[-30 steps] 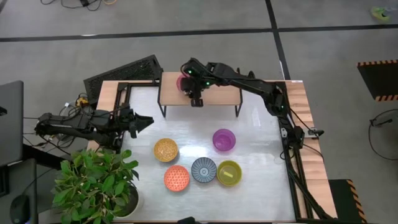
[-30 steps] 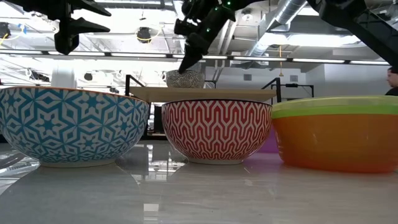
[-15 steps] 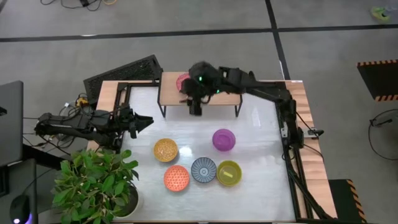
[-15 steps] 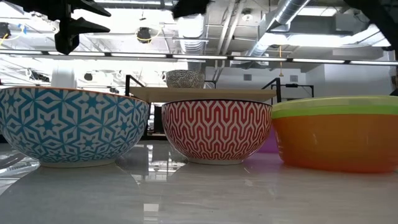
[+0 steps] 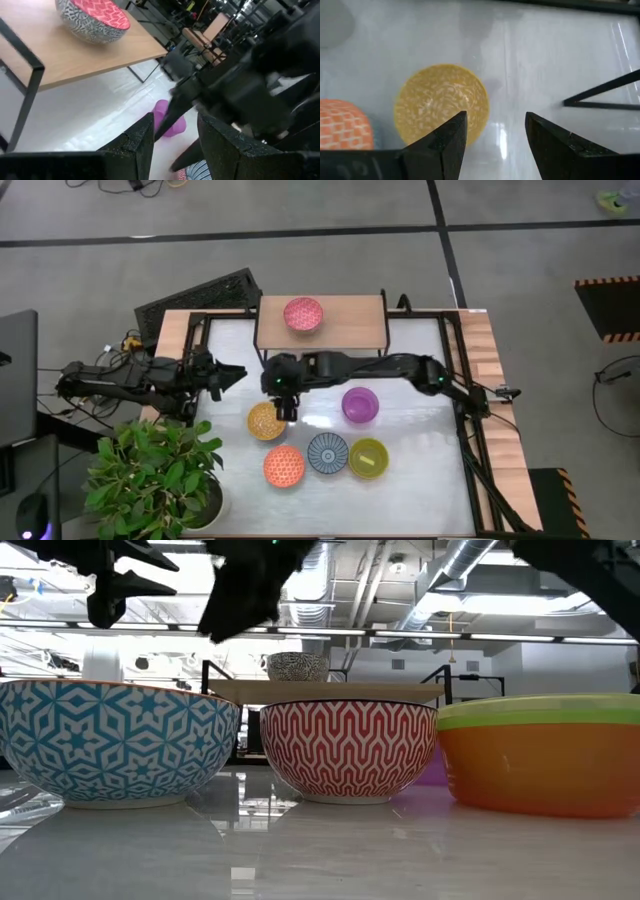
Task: Place and stack bowls onto a shelf
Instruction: Stack the yellow patterned bowl on top of the red patterned bowl
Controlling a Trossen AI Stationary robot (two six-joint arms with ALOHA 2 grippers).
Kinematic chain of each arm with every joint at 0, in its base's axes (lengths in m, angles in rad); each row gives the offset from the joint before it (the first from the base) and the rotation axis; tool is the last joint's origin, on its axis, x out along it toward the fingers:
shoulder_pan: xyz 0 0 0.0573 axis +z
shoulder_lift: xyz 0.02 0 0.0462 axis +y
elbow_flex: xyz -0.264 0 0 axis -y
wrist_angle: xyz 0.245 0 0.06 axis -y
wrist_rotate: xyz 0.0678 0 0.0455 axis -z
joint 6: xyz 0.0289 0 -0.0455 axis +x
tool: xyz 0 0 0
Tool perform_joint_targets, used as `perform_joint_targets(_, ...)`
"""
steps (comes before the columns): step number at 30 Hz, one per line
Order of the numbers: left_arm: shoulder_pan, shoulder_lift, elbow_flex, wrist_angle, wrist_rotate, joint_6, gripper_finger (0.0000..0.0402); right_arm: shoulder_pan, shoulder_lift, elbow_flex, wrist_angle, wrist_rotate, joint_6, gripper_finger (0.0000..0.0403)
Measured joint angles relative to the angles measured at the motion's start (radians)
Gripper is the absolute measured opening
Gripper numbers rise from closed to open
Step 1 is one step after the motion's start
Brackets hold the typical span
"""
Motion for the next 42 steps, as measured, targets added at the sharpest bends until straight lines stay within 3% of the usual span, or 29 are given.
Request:
perform_joint_targets(8,0.0,0.0,0.0,-0.032,-0.013,-0.009,0.0136,0.006,0.111,0.0,-0.002,-0.083,0.05,0.0226)
perform_joint_targets(19,0.0,0.0,0.0,-0.036,-0.081,0.003,0.0136,-0.029,0.112,0.002,0.011,-0.084,0.052,0.0226)
perform_joint_targets(31,0.0,0.0,0.0,-0.052,-0.083,-0.002,0.0136,-0.033,0.176,-0.014,0.024,-0.095,0.066,0.0225)
perform_joint_targets(42,0.0,0.0,0.0,-0.053,-0.083,-0.001,0.0136,-0.046,0.177,-0.014,0.028,-0.143,0.076,0.0164)
